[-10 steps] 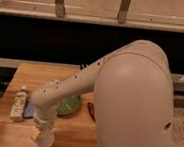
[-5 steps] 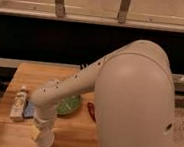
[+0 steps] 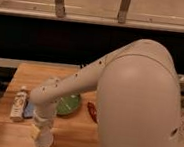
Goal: Place the ceramic cup over the eraser
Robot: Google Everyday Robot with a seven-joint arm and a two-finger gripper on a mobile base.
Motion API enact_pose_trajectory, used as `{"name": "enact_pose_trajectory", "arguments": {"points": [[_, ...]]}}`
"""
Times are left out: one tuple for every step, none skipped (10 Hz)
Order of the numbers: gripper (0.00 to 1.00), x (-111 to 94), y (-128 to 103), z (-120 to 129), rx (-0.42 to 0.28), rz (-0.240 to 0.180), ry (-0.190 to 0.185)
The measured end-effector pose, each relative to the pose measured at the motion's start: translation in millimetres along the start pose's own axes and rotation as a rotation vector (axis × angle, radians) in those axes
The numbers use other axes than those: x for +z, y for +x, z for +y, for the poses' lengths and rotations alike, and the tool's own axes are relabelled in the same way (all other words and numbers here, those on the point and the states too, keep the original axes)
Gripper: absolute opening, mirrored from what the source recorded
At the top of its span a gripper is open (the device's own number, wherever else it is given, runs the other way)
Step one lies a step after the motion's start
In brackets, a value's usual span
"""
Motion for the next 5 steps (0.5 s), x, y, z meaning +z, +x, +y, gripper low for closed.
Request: {"name": "enact_pose_trajectory", "arguments": {"points": [[0.00, -11, -3, -3, 0.001, 0.000, 0.019], [0.00, -28, -5, -8, 0.008, 0.002, 0.045], [0.00, -98, -15, -15, 0.021, -0.004, 0.127], [0.00, -125, -18, -18, 0.028, -0.015, 0.157], [0.00, -150, -18, -26, 0.040, -0.029, 0.188]]}}
